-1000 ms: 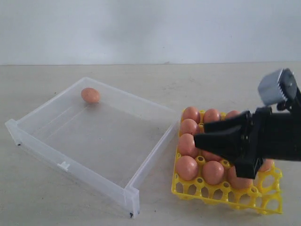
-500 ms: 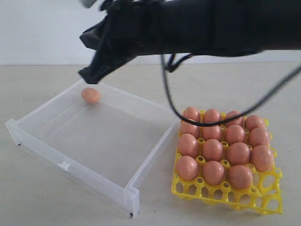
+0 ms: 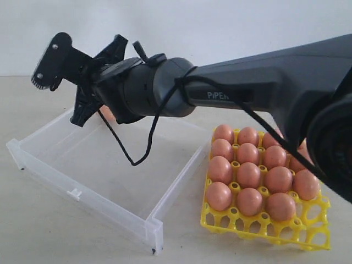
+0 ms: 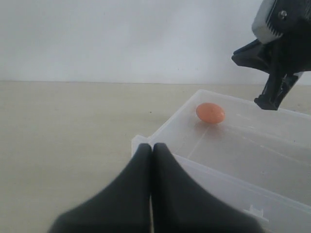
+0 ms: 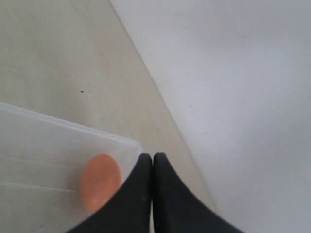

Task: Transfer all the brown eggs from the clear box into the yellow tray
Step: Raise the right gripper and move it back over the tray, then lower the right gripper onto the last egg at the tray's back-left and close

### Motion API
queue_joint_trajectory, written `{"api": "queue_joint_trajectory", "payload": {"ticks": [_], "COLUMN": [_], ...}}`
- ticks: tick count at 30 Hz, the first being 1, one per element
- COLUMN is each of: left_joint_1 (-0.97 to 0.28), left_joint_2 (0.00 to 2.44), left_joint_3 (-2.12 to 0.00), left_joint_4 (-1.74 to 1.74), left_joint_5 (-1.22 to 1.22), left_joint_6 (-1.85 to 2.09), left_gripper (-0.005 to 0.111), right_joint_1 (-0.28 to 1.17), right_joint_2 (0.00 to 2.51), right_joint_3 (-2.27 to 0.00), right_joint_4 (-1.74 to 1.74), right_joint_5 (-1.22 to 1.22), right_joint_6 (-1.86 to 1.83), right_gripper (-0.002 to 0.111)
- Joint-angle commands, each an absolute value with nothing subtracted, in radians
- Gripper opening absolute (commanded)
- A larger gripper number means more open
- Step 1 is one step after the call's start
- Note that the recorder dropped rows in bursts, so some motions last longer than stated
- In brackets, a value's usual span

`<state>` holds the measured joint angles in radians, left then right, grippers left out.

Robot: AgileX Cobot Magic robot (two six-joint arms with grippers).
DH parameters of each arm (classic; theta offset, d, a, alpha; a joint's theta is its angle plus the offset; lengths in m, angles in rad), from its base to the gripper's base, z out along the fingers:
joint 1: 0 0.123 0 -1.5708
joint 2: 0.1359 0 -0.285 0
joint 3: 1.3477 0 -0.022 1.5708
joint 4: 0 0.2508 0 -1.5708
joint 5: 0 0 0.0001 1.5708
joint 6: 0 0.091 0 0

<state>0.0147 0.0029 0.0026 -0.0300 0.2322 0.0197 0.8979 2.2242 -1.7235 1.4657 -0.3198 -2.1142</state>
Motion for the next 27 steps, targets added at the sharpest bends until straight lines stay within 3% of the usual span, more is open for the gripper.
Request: {"api": "queue_joint_trajectory", "payload": {"ticks": [1, 11, 13, 21, 24, 27], "left_joint_1": [0.011, 0.011, 0.011, 0.011, 0.011, 0.011], "left_joint_2": [0.000, 0.000, 0.000, 0.000, 0.000, 0.000], "left_joint_3": [0.000, 0.000, 0.000, 0.000, 0.000, 0.000], "left_joint_4": [-0.035, -0.035, -0.035, -0.035, -0.035, -0.035], "left_joint_5": [0.232, 0.232, 0.232, 0.232, 0.232, 0.232], "left_joint_6": [0.020, 0.020, 0.020, 0.020, 0.020, 0.020], "left_gripper": [-0.004, -0.004, -0.004, -0.004, -0.004, -0.004], "right_joint_1": [0.918, 0.903, 0.907, 0.907, 0.917, 0.965], "right_joint_2": [2.225, 2.225, 2.223, 2.220, 2.220, 2.216], "right_joint_3": [-1.737, -1.876, -1.891, -1.968, -2.001, -2.047], "right_joint_4": [1.232, 1.744, 1.744, 1.744, 1.688, 1.229], "right_joint_5": [-0.388, -0.463, -0.388, 0.374, 0.440, 0.354], "right_joint_6": [-2.101, -2.118, -2.126, -2.126, -2.126, -2.126], "right_gripper": [0.000, 0.000, 0.000, 0.000, 0.000, 0.000]}}
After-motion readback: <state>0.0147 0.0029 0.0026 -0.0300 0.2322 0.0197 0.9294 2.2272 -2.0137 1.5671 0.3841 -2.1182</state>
